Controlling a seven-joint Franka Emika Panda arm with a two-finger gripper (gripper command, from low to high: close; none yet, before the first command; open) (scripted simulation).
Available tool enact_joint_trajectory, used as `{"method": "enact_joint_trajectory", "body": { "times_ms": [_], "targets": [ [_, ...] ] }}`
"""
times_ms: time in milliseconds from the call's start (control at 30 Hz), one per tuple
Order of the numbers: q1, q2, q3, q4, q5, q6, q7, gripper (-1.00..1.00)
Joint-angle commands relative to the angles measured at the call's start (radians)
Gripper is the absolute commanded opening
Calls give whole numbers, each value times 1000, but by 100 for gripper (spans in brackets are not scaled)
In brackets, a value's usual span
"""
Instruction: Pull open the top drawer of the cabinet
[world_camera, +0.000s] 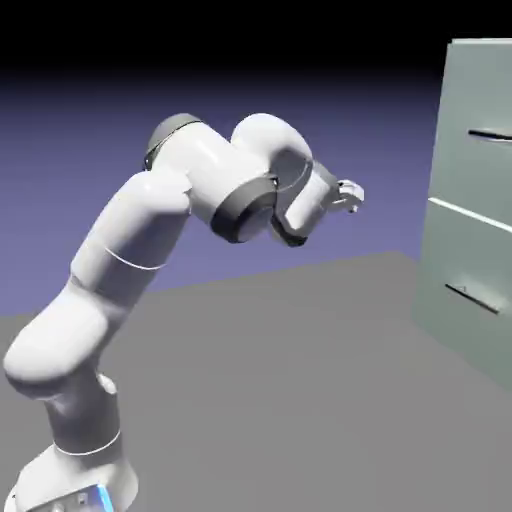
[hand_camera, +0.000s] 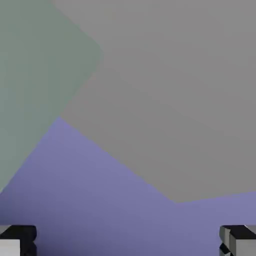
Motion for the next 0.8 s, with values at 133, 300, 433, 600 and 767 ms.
{"method": "enact_joint_trajectory", "body": {
  "times_ms": [133, 300, 433, 600, 767],
  "targets": [
    [-53, 113, 105, 95, -161, -28, -218, 0],
    [-106, 227, 210, 191, -322, -57, -435, 0],
    [-148, 318, 295, 267, -450, -80, -609, 0],
    [-201, 431, 400, 363, -611, -108, -826, 0],
    [-249, 535, 496, 450, -759, -134, -1026, 0]
  ]
}}
